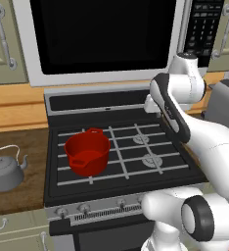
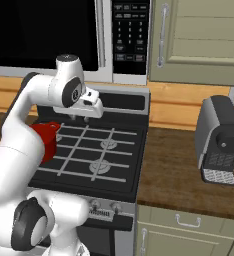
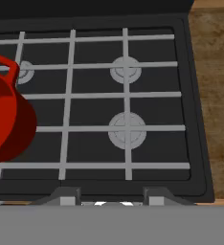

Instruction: Pick the kettle from the counter and place it on a stove burner. Then turn the burner on.

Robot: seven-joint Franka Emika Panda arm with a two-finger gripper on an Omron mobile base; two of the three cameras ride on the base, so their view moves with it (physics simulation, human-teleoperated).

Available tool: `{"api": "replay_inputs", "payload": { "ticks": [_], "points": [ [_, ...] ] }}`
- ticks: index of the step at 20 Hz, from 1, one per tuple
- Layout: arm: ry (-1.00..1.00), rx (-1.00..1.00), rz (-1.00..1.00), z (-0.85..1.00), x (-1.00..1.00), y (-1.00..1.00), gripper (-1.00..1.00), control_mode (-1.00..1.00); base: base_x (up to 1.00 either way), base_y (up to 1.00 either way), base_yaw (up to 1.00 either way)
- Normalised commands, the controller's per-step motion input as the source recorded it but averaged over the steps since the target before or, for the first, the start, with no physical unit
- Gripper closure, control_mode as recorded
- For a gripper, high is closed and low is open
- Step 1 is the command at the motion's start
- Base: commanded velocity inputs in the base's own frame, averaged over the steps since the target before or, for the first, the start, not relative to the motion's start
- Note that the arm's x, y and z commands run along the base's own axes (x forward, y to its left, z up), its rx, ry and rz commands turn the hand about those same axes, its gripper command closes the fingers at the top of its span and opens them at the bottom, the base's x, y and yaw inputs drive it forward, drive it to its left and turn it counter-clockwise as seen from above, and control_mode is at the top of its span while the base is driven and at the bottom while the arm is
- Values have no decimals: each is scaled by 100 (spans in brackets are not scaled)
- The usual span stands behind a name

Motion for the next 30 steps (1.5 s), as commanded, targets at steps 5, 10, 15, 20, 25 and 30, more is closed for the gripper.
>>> {"api": "replay_inputs", "payload": {
  "ticks": [5,10,15,20,25,30],
  "points": [
    [-5,0,3,-1,-14,29,-100,-100,0,0,0],
    [-11,0,14,0,-8,86,-100,-100,0,0,0],
    [-8,0,3,-7,-7,83,-100,-100,0,0,0],
    [0,0,1,-16,-15,100,-100,-100,0,0,0],
    [-4,0,5,-2,-41,91,-100,-100,0,0,0],
    [-10,1,4,0,-32,62,-100,-100,0,0,0]
  ]
}}
